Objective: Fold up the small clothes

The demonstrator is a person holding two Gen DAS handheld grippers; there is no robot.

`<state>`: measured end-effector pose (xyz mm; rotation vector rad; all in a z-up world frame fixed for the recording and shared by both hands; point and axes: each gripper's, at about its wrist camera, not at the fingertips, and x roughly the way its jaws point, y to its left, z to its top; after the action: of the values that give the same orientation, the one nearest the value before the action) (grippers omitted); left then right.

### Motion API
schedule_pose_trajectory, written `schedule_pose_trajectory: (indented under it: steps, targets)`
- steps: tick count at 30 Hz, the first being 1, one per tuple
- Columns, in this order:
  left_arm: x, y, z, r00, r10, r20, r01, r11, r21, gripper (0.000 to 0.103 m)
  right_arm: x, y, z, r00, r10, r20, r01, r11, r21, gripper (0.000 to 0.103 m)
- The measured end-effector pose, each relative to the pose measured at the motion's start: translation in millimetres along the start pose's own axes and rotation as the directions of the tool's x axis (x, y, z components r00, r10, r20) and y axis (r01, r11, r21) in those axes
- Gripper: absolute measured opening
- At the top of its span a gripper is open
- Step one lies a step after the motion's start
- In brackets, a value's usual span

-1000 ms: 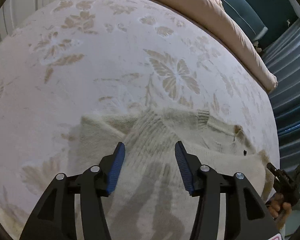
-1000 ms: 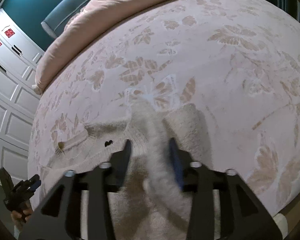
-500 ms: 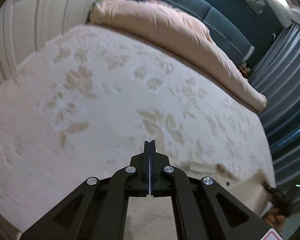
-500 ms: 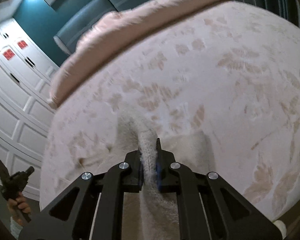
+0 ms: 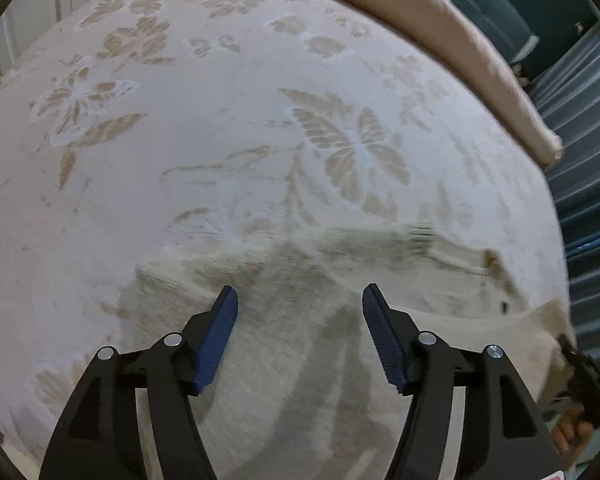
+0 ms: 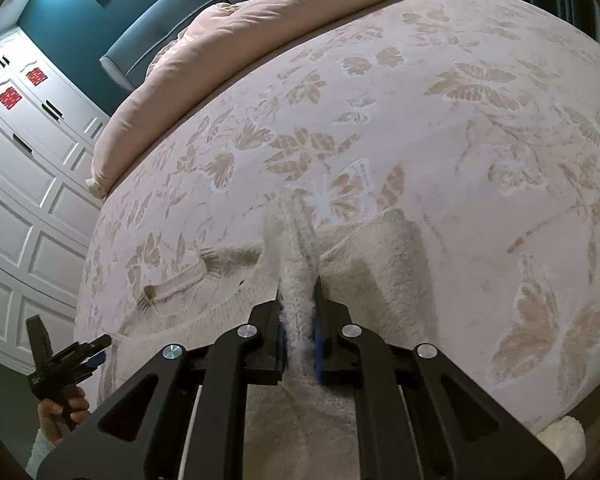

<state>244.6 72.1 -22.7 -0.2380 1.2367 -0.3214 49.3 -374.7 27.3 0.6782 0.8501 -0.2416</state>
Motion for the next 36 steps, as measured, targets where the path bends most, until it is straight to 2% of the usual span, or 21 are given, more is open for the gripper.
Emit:
schedule_pose_trajectory:
  steps: [2, 4, 7, 8, 9, 11, 12, 18, 22, 25, 27, 29, 31, 33, 34, 35, 36]
  targets:
    - [-1, 2, 1, 0.999, 0.033, 0.022, -0.033, 0.999, -0.025, 0.062, -1, 0, -1, 1.0, 0.002, 0.003, -0.002, 1.0, 0.001, 0.009]
    - [-11, 1, 0, 0.998, 0.029, 0.062, -0.027, 0.999, -0.024, 0.062, -3, 1, -3, 1.0, 0.005, 0.005, -0.005, 1.0, 0.001, 0.009]
    - [-7, -11, -2, 0.997, 0.073, 0.039, -0.075, 0.995, 0.067, 0.061, -3, 3, -5, 1.0, 0.004, 0.003, -0.004, 1.0, -0.011, 0.009]
    - [-6, -15, -2, 0.995, 0.09, 0.035, -0.093, 0.991, 0.096, 0.049, -3, 4, -5, 1.0, 0.003, 0.001, -0.003, 1.0, -0.012, 0.009]
    - [-3, -19, -2, 0.995, 0.094, 0.027, -0.097, 0.987, 0.126, 0.028, -3, 5, -5, 1.0, 0.002, 0.001, -0.002, 1.0, -0.011, 0.009]
    - [-2, -25, -4, 0.992, 0.121, 0.017, -0.122, 0.979, 0.161, 0.015, -3, 4, -4, 1.0, 0.006, 0.002, -0.006, 1.0, -0.013, 0.009]
    - [-5, -27, -4, 0.993, 0.117, 0.026, -0.119, 0.978, 0.169, 0.012, -3, 5, -5, 1.0, 0.006, 0.004, -0.006, 1.0, -0.014, 0.009]
    - [-35, -49, -7, 0.986, 0.12, 0.118, -0.145, 0.961, 0.236, 0.007, -6, 15, -7, 1.0, -0.024, 0.02, 0.025, 0.999, -0.042, 0.009]
    - [-72, -59, -3, 0.972, 0.106, 0.209, -0.153, 0.963, 0.222, 0.006, -27, 25, 2, 0.994, -0.033, 0.102, 0.039, 0.998, -0.054, 0.009]
    - [-96, -60, 9, 0.955, 0.104, 0.279, -0.161, 0.968, 0.19, 0.006, -45, 31, 15, 0.983, -0.019, 0.181, 0.03, 0.998, -0.06, 0.009]
    - [-102, -55, 21, 0.933, 0.147, 0.329, -0.21, 0.964, 0.164, 0.006, -46, 30, 26, 0.977, -0.035, 0.21, 0.048, 0.997, -0.057, 0.009]
    - [-85, -44, 34, 0.943, 0.164, 0.289, -0.21, 0.968, 0.137, 0.006, -22, 20, 34, 0.984, -0.08, 0.162, 0.089, 0.995, -0.052, 0.009]
    - [-55, -36, 38, 0.947, 0.209, 0.243, -0.245, 0.961, 0.131, 0.006, 29, 4, 34, 0.988, -0.151, 0.014, 0.152, 0.987, -0.052, 0.009]
    - [-7, -26, 33, 0.952, 0.263, 0.157, -0.284, 0.949, 0.134, 0.008, 68, -7, 27, 0.973, -0.203, -0.108, 0.198, 0.978, -0.061, 0.009]
    - [9, -22, 28, 0.951, 0.289, 0.113, -0.302, 0.944, 0.131, 0.008, 79, -10, 22, 0.963, -0.231, -0.136, 0.223, 0.972, -0.07, 0.011]
    - [17, -19, 24, 0.948, 0.303, 0.099, -0.314, 0.941, 0.124, 0.01, 78, -9, 21, 0.964, -0.238, -0.12, 0.231, 0.971, -0.066, 0.014]
    - [16, -17, 19, 0.948, 0.297, 0.114, -0.309, 0.945, 0.108, 0.013, 71, -7, 21, 0.966, -0.235, -0.104, 0.231, 0.972, -0.05, 0.014]
